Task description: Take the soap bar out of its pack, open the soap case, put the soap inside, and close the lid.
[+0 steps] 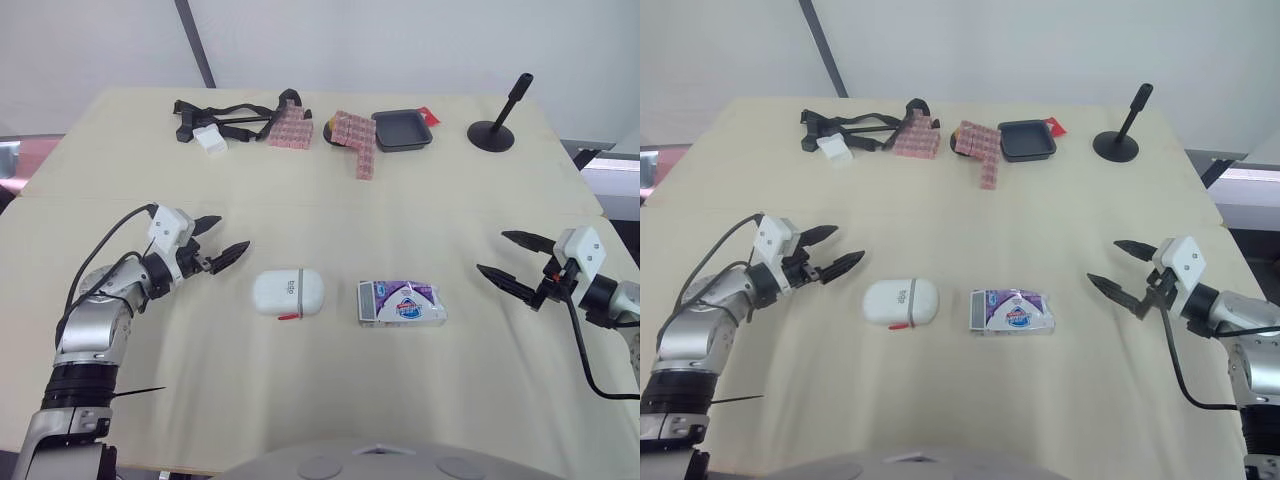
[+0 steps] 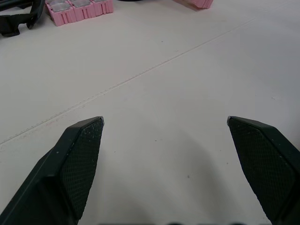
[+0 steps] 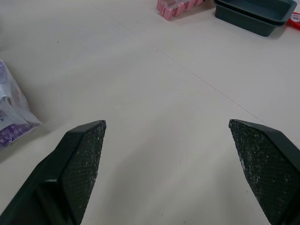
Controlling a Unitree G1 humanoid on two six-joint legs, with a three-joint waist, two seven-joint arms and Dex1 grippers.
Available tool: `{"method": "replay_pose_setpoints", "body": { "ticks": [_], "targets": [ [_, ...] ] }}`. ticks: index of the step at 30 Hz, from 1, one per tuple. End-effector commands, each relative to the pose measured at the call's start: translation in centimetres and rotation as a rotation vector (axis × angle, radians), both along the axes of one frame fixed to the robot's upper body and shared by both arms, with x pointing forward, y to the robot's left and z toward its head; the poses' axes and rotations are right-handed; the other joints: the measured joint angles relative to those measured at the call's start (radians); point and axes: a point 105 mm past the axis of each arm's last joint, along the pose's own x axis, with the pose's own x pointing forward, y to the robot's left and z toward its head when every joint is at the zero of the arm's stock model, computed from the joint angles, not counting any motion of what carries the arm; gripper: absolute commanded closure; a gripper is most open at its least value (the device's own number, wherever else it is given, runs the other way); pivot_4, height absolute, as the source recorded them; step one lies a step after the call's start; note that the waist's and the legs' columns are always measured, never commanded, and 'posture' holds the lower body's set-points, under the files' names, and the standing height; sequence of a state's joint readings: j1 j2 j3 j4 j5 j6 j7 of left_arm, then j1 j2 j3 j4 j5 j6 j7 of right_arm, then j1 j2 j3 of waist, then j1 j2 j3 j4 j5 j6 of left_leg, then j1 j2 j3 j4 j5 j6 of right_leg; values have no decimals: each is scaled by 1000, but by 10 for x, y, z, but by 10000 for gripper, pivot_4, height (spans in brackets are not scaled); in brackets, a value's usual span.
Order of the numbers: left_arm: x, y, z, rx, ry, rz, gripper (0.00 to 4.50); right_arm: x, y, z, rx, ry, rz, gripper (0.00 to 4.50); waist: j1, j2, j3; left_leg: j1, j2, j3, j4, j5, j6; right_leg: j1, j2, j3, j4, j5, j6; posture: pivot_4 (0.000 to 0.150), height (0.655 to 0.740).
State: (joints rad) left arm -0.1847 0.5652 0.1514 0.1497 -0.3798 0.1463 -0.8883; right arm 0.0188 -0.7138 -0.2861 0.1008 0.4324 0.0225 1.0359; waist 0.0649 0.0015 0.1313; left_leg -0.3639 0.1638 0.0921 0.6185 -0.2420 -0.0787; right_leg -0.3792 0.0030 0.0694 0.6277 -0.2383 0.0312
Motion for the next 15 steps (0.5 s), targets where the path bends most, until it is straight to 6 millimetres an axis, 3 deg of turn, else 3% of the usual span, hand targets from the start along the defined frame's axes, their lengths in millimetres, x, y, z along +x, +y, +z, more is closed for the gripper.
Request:
{"method": "replay_pose_setpoints", "body": {
  "ticks": [1,8,15],
  "targets": [
    [3,6,18,-25,-37,-22,163,1,-7,12,-24,-37,-7,0,1,0,0,0,0,0,0,0,0,0,0,0,0,0,0,1500,7400],
    [2,0,36,-42,-91,-147,163,1,-7,12,-35,-25,8,0,1,0,0,0,0,0,0,0,0,0,0,0,0,0,0,1500,7400],
    [-29,-5,35,89,-132,-411,163,0,-9,15,-74,-14,49,0,3,0,0,1,0,0,0,0,0,0,0,0,0,0,0,1500,7400]
  ]
}}
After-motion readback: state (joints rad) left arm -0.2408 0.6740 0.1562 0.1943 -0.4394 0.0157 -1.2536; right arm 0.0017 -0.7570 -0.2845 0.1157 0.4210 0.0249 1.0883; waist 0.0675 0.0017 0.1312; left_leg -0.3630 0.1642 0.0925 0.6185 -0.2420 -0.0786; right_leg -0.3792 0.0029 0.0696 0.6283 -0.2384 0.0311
